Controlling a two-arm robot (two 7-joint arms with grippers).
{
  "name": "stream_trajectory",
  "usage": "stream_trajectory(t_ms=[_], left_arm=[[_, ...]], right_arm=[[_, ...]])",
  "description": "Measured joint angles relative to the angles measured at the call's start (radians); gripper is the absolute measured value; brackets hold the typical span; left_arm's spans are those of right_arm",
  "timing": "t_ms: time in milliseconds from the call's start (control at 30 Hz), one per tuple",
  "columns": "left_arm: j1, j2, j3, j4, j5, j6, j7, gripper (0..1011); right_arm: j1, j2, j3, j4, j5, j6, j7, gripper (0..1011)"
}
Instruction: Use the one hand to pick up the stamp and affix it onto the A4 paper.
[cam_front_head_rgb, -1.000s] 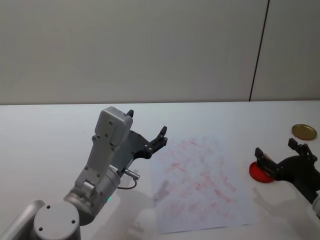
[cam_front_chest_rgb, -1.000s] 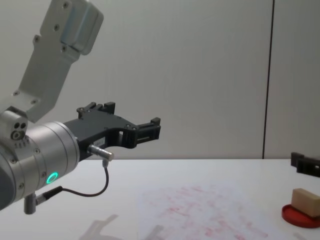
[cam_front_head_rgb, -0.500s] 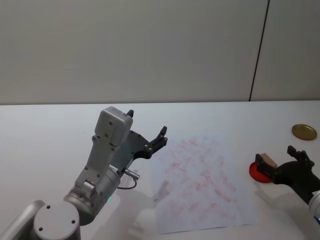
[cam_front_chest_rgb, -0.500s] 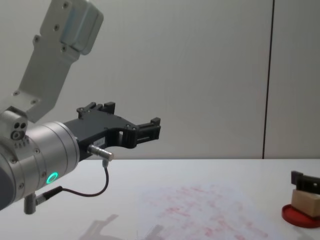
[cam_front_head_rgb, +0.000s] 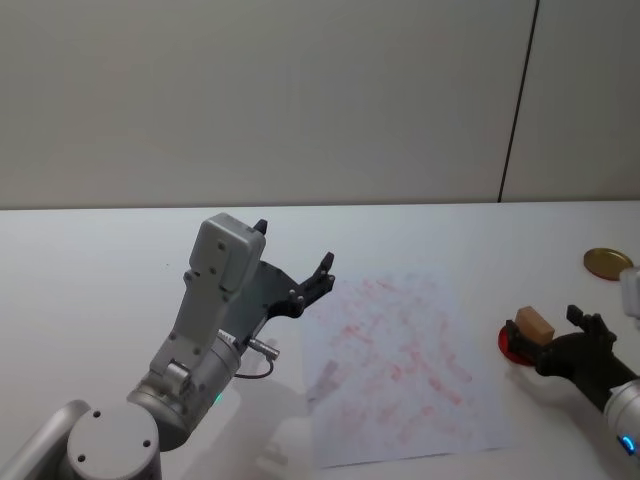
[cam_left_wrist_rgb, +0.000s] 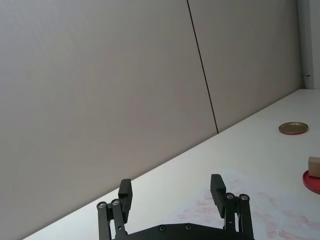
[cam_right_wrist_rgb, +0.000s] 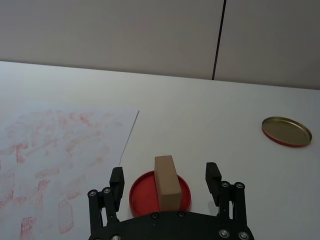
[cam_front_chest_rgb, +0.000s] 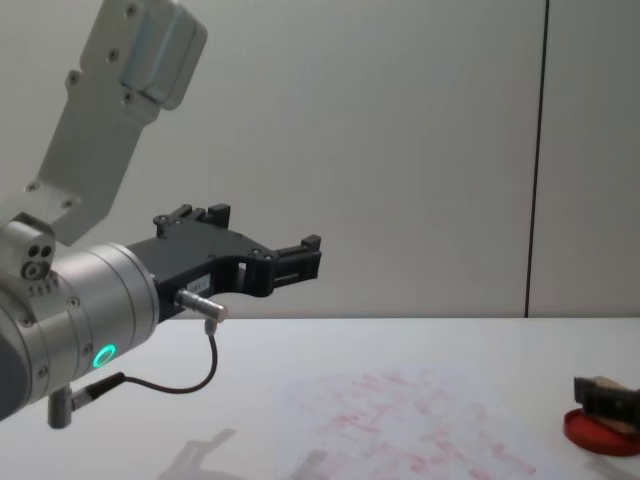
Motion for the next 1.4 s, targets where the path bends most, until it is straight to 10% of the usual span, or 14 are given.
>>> stream_trajectory(t_ms=[467, 967, 1400], left_arm=[[0.0, 0.0, 0.0, 0.0, 0.0, 0.0, 0.0, 993], [0.0, 0.0, 0.0, 0.0, 0.0, 0.0, 0.0, 993], [0.0, 0.0, 0.0, 0.0, 0.0, 0.0, 0.0, 993]], right_arm=[[0.039, -0.026, -0.012, 0.079, -0.024, 0.0, 0.011, 756], [0.056, -0.04, -0.021, 0.107, -0.048, -0.019, 0.015, 235], [0.05, -0.043, -0.03, 0.078, -0.086, -0.059, 0.016, 220]])
